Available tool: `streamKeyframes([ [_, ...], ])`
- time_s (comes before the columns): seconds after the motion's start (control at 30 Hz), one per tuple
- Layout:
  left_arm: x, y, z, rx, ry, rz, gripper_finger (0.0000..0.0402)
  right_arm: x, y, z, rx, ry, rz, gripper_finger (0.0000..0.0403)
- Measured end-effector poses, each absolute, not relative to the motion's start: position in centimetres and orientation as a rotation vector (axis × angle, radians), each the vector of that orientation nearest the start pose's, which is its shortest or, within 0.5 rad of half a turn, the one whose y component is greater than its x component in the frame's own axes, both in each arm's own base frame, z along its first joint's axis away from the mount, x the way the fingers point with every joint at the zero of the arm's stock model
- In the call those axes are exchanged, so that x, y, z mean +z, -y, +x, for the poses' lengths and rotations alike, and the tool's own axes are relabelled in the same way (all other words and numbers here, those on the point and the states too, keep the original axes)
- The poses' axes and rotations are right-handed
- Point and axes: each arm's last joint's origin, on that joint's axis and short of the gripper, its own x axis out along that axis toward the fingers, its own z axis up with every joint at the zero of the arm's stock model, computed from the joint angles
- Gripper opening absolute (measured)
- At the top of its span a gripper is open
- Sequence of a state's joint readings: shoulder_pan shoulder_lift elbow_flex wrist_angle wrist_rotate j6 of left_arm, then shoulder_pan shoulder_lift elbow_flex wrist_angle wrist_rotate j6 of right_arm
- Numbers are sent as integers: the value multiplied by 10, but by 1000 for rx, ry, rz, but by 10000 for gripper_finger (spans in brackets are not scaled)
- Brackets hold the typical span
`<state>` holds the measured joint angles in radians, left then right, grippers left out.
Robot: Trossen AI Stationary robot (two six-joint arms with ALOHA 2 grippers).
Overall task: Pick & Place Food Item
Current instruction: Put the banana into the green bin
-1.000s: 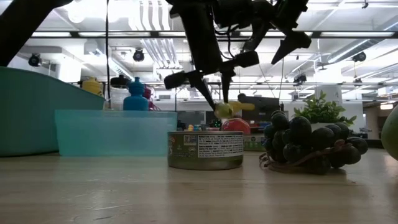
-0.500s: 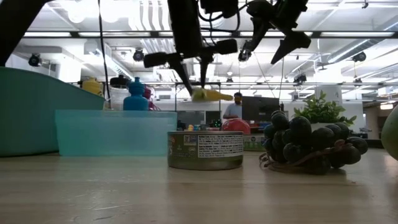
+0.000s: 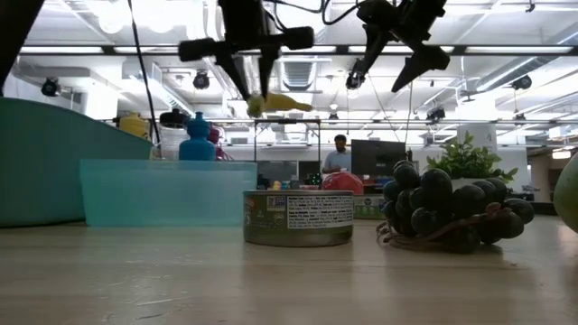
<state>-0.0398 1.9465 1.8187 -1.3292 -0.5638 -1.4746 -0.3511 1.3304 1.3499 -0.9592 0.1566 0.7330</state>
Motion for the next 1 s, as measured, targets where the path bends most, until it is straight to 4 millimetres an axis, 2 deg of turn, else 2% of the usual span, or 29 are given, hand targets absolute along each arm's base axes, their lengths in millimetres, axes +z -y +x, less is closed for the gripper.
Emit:
streamKeyframes([
  [0.37, 308, 2, 337, 1362, -776, -659, 106, 347, 93, 241, -797, -730, 754, 378],
  [0.8, 314, -2, 257, 1368, -740, -659, 106, 347, 93, 241, -795, -724, 754, 378],
  [1.0, 314, 2, 222, 1362, -730, -741, 106, 347, 93, 241, -795, -724, 754, 378],
])
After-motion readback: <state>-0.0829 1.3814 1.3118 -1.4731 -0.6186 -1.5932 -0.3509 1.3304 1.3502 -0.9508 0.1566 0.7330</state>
